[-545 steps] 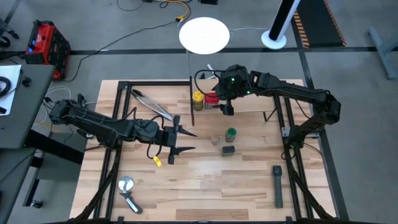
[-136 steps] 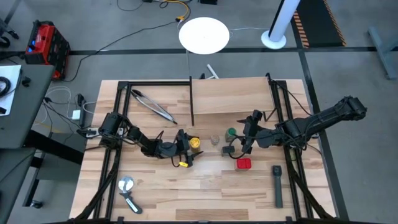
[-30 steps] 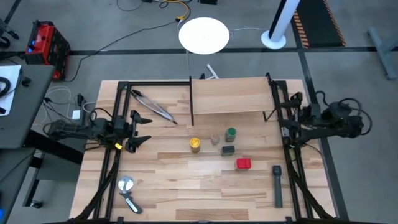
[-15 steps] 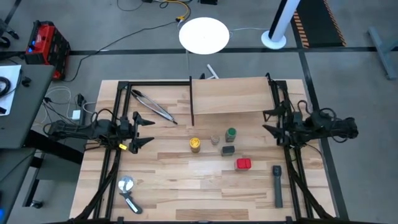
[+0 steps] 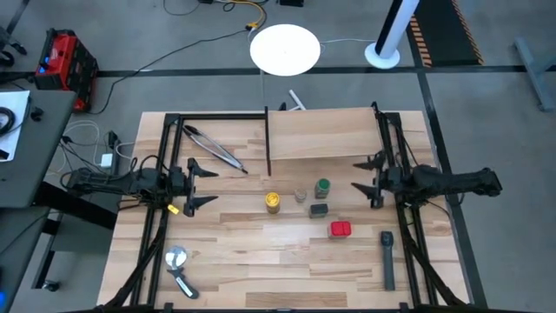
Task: Shelf spices
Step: Return to Home Position
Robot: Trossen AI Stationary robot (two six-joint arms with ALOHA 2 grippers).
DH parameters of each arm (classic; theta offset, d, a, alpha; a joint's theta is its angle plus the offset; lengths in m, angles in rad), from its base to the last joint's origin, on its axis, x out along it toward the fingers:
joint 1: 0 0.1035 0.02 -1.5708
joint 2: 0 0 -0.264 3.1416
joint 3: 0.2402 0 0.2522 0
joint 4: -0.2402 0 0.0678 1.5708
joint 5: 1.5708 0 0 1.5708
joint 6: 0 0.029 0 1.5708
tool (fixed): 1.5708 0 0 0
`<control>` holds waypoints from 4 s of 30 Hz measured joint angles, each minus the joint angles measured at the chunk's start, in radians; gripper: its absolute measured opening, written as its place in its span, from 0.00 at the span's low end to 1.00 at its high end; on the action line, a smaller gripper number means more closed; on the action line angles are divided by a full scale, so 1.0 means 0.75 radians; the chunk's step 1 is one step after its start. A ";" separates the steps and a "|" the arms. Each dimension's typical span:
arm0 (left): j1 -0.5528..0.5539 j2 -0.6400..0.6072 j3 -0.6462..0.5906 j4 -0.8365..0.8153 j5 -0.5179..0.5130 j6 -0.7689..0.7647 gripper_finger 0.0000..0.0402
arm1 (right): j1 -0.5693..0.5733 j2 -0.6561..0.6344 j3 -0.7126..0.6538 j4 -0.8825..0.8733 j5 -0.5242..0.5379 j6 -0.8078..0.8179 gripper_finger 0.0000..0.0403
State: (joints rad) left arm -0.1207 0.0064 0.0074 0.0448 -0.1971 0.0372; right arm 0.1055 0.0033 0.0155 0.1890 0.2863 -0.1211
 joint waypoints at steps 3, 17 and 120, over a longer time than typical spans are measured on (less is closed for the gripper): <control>-0.001 0.015 0.000 -0.004 0.017 0.105 0.83 | 0.005 0.003 -0.009 -0.148 -0.002 0.058 0.72; 0.018 0.139 -0.001 0.103 0.025 0.038 0.83 | 0.006 0.030 -0.010 -0.169 -0.004 0.238 0.72; 0.017 0.009 0.021 -0.063 0.231 -0.166 0.83 | 0.006 0.029 -0.013 -0.172 -0.001 0.338 0.72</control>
State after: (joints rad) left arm -0.1078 0.0132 0.0231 -0.0024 -0.0242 -0.0872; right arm 0.1101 0.0254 0.0055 0.0597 0.2859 0.1322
